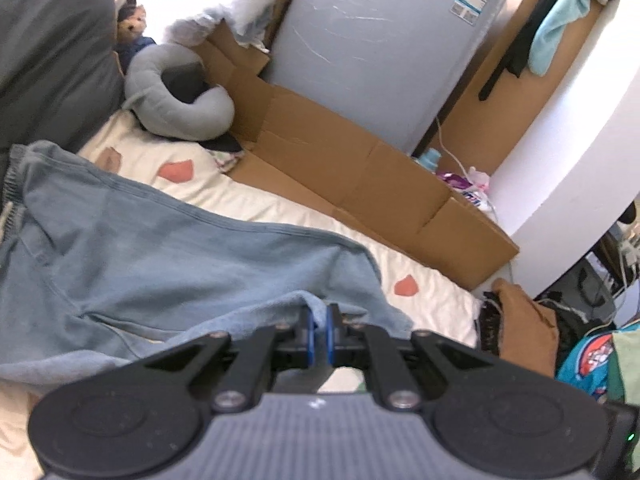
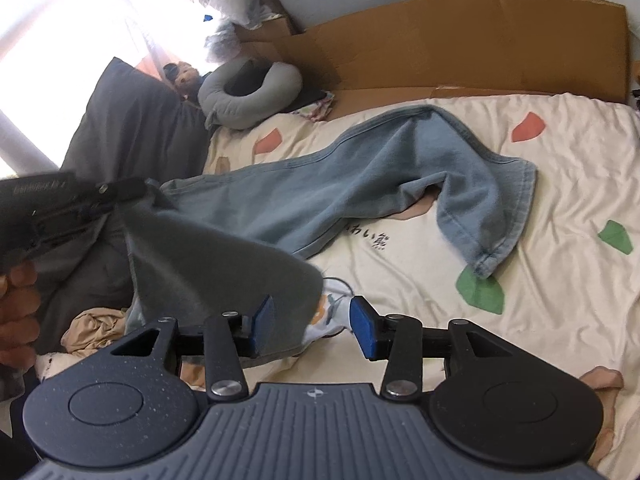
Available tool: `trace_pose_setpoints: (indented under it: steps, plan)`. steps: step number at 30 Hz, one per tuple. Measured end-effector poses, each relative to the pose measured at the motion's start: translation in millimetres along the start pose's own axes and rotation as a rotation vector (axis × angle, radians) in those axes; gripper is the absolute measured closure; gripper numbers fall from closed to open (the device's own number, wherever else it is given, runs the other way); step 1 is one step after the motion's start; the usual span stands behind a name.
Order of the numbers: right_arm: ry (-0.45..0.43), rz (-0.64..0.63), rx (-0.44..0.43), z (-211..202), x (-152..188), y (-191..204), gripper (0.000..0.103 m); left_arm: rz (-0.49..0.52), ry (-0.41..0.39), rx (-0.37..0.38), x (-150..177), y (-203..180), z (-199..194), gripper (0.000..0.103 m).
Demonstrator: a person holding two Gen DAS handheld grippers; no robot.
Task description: Fold clothes
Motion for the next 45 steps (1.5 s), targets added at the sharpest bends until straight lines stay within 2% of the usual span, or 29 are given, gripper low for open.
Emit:
trace_pose_setpoints:
  steps: [4, 10, 13, 18, 22, 26, 27, 30, 31, 32, 36, 40, 45]
  plan:
    - [0.011, 0.014, -0.064, 9.7, 3.1, 12.0, 0.04, 0.004, 0.025, 0.042, 0.9, -12.1, 9.0, 0.097]
    - [0.013, 0.037, -0.199, 27.8, -2.6, 42.3, 0.034, -0.022, 0.078, 0.093, 5.2, -22.1, 20.7, 0.097]
    - [0.009, 0.062, -0.23, 35.5, -3.6, 54.3, 0.029, -0.046, 0.102, 0.113, 10.4, -24.2, 23.9, 0.097]
    - [0.037, 0.055, -0.212, 54.3, 3.8, 62.2, 0.028, -0.053, 0.148, 0.152, 19.8, -32.0, 26.1, 0.098]
    - [0.054, 0.068, -0.163, 64.0, 12.2, 56.3, 0.028, -0.053, 0.19, 0.185, 26.7, -37.4, 28.2, 0.098]
    - [0.046, 0.09, -0.149, 66.5, 14.0, 51.2, 0.029, -0.061, 0.227, 0.2, 34.1, -40.5, 31.6, 0.097]
    - [0.043, 0.091, -0.141, 67.4, 14.0, 49.1, 0.034, -0.064, 0.233, 0.201, 35.4, -41.3, 32.6, 0.097]
    - [0.037, 0.093, -0.107, 70.1, 13.9, 39.9, 0.063, -0.07, 0.24, 0.202, 38.2, -41.7, 34.7, 0.097]
    - [0.039, 0.095, -0.102, 70.5, 14.2, 36.9, 0.08, -0.071, 0.24, 0.201, 39.1, -41.2, 35.5, 0.097]
    - [0.045, 0.089, -0.092, 70.3, 14.8, 34.6, 0.086, -0.072, 0.24, 0.201, 40.1, -40.6, 36.3, 0.097]
    - [0.067, 0.057, -0.073, 64.7, 16.8, 29.1, 0.093, -0.081, 0.229, 0.173, 41.8, -30.9, 36.2, 0.093]
    - [0.084, 0.037, -0.061, 51.6, 18.1, 24.3, 0.098, -0.093, 0.207, 0.123, 41.8, -14.7, 33.4, 0.081]
    - [0.093, 0.021, -0.027, 33.6, 14.7, 16.9, 0.098, -0.127, 0.198, 0.028, 53.0, 19.7, 23.6, 0.073]
Point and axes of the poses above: each gripper's, at about its wrist camera, not at the fingertips, and z roughly the way its jaws point, y to its left, x to its underside, the point moved 3 cm from there along z, roughly the way its jaws point, and after that the axes turned 15 degrees about -y, right-handed, at the moved point
